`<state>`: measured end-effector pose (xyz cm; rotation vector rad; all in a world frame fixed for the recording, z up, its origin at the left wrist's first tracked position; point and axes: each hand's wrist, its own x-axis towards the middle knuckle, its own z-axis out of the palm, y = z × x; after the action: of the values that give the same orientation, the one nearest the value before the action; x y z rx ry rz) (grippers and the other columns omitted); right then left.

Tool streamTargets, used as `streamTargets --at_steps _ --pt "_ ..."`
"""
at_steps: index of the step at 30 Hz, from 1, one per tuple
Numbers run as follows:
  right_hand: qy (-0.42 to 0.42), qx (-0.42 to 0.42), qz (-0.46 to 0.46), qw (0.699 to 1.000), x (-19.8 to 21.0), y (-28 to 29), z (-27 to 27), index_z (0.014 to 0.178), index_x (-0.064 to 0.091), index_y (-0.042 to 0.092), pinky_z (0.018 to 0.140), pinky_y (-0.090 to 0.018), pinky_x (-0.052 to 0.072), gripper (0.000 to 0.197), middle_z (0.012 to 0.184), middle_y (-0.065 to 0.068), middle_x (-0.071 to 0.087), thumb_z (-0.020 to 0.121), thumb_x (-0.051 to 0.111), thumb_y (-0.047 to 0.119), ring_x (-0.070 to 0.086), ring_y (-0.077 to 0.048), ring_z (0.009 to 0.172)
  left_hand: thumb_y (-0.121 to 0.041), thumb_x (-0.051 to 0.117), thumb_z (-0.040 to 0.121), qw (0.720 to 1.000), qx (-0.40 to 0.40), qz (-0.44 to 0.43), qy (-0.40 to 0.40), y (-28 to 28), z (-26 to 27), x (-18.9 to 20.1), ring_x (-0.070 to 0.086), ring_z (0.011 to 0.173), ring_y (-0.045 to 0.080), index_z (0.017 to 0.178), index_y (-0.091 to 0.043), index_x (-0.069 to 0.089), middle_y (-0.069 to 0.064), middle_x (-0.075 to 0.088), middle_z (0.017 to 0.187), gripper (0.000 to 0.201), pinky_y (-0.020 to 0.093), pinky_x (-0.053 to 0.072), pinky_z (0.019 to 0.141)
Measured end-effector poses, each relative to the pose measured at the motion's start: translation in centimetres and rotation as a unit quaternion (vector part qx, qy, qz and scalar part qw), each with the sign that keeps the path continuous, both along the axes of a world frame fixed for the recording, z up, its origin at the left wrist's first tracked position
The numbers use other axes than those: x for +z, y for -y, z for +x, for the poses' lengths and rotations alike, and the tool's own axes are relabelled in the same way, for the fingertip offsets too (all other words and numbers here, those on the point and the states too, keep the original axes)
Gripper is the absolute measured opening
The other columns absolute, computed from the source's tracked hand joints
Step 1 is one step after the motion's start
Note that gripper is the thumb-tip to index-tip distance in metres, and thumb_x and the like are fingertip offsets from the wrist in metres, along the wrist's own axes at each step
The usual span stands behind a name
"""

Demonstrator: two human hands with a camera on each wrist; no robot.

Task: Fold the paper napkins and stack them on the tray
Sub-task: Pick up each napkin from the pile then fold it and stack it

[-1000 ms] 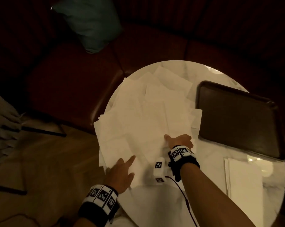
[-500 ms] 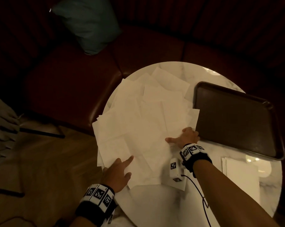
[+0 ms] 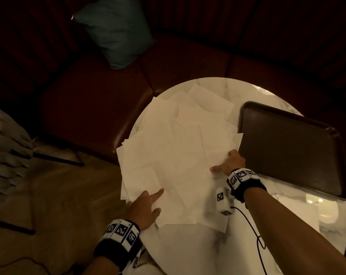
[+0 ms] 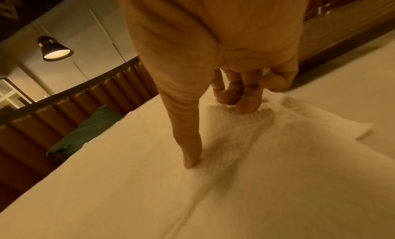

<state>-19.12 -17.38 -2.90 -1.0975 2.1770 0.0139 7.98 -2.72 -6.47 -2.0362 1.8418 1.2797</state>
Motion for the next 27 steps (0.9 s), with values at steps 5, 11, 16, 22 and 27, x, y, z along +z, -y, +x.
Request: streamTargets --at_steps 5,11,16,22,27 --pt "-0.017 -0.002 -0.038 0.999 0.3 0.4 0.6 0.114 0.042 0.01 0.092 -0.047 0.05 0.086 0.124 -0.017 0.05 0.047 0.093 0.028 0.056 -0.038 0.109 -0.039 0.048 0.09 1.0 -0.002 -0.007 0.009 0.1 -0.1 0.1 0.05 0.1 0.016 0.14 -0.051 0.016 -0.007 0.035 0.095 0.06 0.039 0.038 0.096" --pt "-0.15 0.104 -0.109 0.977 -0.1 -0.6 1.2 0.123 0.039 0.013 0.092 -0.048 0.044 0.081 0.122 -0.015 0.043 0.061 0.085 0.037 0.05 -0.035 0.11 -0.039 0.049 0.09 1.0 -0.005 -0.004 -0.003 0.0 0.0 -0.3 0.05 0.101 0.017 0.141 -0.05 0.016 -0.007 0.034 0.094 0.061 0.042 0.04 0.097" --pt "-0.145 0.107 -0.259 0.949 -0.6 -1.6 1.6 0.113 0.055 0.013 0.087 -0.044 0.042 0.035 0.109 -0.014 0.057 0.086 0.063 0.034 0.055 -0.031 0.1 -0.04 0.048 0.09 1.0 -0.007 -0.006 -0.001 0.0 0.0 0.1 0.05 0.102 0.017 0.141 -0.049 0.015 -0.007 0.034 0.095 0.061 0.042 0.039 0.097" --pt "0.035 0.001 -0.37 0.928 6.7 -1.2 -1.6 0.093 0.065 0.01 0.08 -0.028 0.045 0.016 0.091 -0.011 0.066 0.089 0.059 0.024 0.061 -0.029 0.088 -0.038 0.05 0.091 1.0 -0.005 0.003 -0.002 0.2 -0.3 0.4 0.049 0.11 0.018 0.141 -0.047 0.019 -0.006 0.041 0.102 0.06 0.045 0.036 0.102" --pt "0.09 0.218 -0.235 0.943 16.0 -3.4 -3.9 0.106 0.063 0.025 0.081 -0.028 0.045 0.016 0.094 0.009 0.063 0.093 0.055 0.026 0.058 -0.01 0.088 -0.032 0.072 0.076 0.978 0.105 -0.134 -0.12 3.7 -1.9 5.1 0.055 0.084 0.014 0.128 -0.023 0.053 -0.004 0.058 0.085 0.057 0.026 0.047 0.085"
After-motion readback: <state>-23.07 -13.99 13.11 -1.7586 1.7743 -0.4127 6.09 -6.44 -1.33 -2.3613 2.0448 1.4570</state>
